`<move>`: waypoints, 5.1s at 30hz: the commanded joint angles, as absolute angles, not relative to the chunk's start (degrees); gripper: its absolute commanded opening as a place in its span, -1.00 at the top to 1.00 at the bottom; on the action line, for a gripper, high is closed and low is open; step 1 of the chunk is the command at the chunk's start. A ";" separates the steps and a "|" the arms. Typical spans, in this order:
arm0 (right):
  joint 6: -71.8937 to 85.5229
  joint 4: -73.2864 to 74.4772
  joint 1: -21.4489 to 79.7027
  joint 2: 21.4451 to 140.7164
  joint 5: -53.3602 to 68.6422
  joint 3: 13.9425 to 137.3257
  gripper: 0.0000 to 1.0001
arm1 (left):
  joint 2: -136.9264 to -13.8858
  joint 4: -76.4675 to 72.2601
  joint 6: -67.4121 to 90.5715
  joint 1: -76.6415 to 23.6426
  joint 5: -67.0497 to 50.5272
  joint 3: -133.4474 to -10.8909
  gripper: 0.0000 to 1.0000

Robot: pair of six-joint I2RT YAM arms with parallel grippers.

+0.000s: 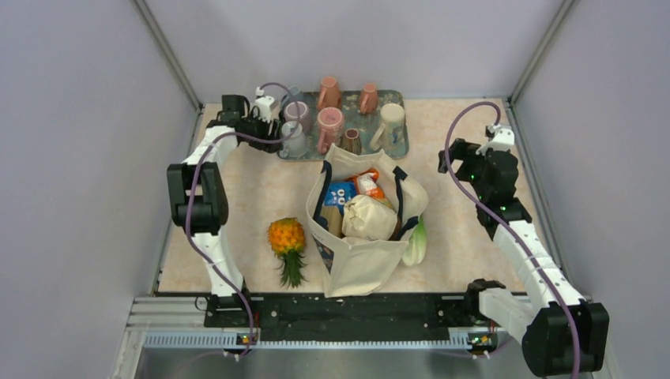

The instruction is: Turn the mug right side up

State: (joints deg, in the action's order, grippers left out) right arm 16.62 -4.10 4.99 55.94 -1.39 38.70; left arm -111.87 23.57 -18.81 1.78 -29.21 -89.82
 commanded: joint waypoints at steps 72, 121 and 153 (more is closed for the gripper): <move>44.86 -29.72 39.61 88.55 14.20 80.43 -0.14 | -87.02 27.02 25.48 -12.64 -62.91 -96.58 1.00; 10.74 44.14 -3.40 100.51 -4.85 75.65 1.00 | -97.11 37.91 -8.19 -6.88 -18.09 -91.15 -0.98; 11.26 49.60 -3.34 84.33 2.69 80.62 -0.48 | -139.25 19.10 2.16 -6.68 -10.16 -129.01 -0.98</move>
State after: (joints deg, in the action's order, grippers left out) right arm 10.57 49.15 -2.81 87.35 2.46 78.50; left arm -136.53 22.28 -0.56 -6.94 -11.27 -124.79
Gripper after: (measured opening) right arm 0.738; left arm 0.991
